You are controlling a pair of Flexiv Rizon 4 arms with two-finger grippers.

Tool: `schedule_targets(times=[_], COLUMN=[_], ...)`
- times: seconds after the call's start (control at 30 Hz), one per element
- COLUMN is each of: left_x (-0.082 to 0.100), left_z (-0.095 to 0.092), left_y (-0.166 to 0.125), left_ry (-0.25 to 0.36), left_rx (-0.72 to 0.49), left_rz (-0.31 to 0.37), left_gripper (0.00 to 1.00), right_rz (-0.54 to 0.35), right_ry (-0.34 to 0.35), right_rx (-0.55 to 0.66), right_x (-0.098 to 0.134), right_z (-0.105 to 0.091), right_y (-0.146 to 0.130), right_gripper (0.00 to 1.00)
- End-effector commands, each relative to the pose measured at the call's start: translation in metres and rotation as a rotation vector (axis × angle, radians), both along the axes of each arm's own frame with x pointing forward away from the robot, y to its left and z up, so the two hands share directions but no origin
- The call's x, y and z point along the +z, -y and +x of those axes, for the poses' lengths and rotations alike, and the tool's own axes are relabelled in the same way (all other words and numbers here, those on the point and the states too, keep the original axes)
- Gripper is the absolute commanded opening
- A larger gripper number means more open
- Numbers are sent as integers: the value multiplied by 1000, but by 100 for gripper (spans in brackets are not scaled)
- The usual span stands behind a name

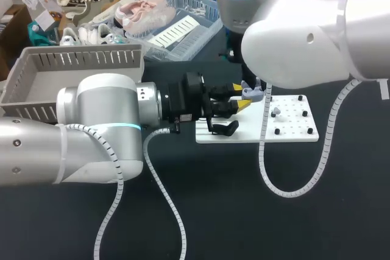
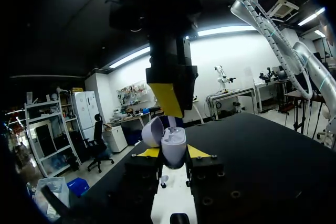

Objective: Pick up each earbud case from the left stands, insert the matching earbuds, close the lid, and place the case in the box.

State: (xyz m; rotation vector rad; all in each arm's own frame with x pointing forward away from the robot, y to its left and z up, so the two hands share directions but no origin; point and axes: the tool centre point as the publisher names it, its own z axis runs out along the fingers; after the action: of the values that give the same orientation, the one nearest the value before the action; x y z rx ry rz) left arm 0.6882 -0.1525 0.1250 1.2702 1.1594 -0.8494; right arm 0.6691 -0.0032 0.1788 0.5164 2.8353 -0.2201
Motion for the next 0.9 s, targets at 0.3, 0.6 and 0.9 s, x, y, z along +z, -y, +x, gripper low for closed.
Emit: schedule_targets(times=[0.3, 0.6, 0.9], left_x=[-1, -1, -1], left_z=[0, 0, 0], left_y=[1, 1, 1], left_ry=[2, 2, 2], left_rx=[5, 5, 5], left_rz=[-3, -3, -3], left_gripper=[0, 0, 0], right_rz=[2, 8, 12], right_ry=[-5, -9, -11], right_rx=[3, 4, -4], right_x=[-3, -6, -7], right_z=[3, 4, 3], right_y=[-2, -4, -1], right_gripper=[0, 0, 0])
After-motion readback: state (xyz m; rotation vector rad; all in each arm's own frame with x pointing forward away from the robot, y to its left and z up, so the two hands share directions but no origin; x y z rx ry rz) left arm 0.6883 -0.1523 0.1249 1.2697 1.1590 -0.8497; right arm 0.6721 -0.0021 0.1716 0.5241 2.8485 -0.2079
